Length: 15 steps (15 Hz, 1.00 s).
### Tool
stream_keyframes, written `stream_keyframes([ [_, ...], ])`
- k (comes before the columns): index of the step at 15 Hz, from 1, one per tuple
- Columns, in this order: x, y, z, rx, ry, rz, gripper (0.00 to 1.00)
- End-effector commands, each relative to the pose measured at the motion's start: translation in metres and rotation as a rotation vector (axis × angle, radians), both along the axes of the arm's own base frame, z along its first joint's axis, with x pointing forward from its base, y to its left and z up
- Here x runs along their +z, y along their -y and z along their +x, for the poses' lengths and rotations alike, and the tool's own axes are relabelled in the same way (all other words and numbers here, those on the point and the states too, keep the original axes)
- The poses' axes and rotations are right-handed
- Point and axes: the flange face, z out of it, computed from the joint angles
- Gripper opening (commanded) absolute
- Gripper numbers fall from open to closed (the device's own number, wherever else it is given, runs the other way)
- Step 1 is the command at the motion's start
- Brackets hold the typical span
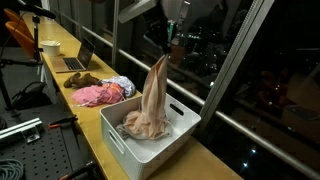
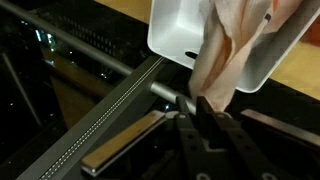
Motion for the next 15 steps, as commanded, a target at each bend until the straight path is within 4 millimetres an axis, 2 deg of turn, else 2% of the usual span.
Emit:
stream_keyframes([
  [1, -0.016, -0.006, 0.001, 0.014, -0.018, 0.040, 0.47],
  [3, -0.021, -0.018, 0.001, 0.024, -0.021, 0.058, 0.62],
  [5, -0.035, -0.045, 0.004, 0.052, -0.024, 0.090, 0.77],
  [8, -0.081, -0.095, 0.010, 0.117, -0.054, 0.139, 0.98],
  [11, -0.138, -0.132, 0.015, 0.167, -0.104, 0.178, 1.00],
  [15, -0.217, -0.152, 0.023, 0.203, -0.187, 0.219, 1.00],
])
